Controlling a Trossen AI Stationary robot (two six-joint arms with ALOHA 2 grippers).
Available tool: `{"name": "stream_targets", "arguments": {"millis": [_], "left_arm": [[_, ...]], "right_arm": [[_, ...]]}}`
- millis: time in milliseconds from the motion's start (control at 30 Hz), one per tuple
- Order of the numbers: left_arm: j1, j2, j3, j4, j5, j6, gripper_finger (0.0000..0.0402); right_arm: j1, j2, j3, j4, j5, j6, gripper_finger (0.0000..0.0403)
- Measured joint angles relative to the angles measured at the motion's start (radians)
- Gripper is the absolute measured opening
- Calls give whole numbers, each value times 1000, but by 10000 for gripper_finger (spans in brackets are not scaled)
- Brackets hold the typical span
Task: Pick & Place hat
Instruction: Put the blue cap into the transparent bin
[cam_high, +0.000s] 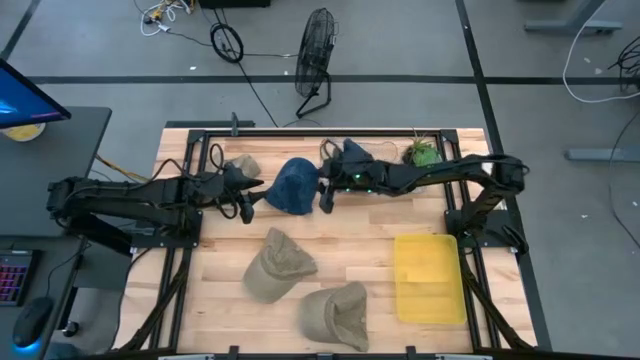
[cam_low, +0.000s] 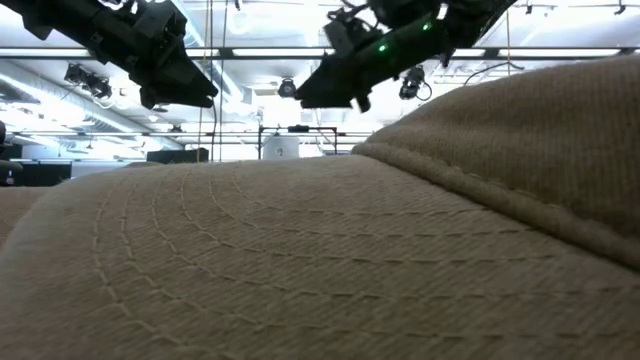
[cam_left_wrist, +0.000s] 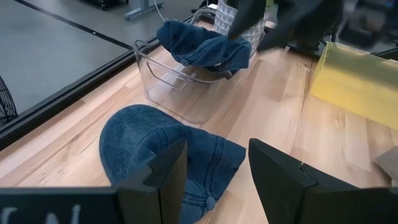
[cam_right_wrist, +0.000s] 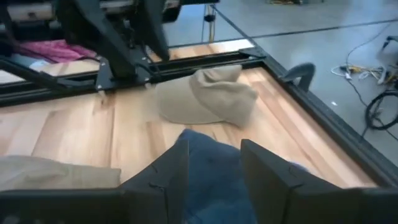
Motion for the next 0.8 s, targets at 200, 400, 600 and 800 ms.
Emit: {"name": "stream_targets", "arguments": {"millis": [200,400,600,800], "left_arm": [[0,0,0,6,-10,0,177],[0,0,0,12,-10,0,177],[1,0,0,12,-10,0,177],[1,0,0,10,-10,1,177]], "right_arm": [[-3,159,174,-111,4,-1,151],[-23,341,418,-358,78,-21,151],[-51,468,546,-486,107,-2,151],[-73,508,550,-525,65,1,151]]}}
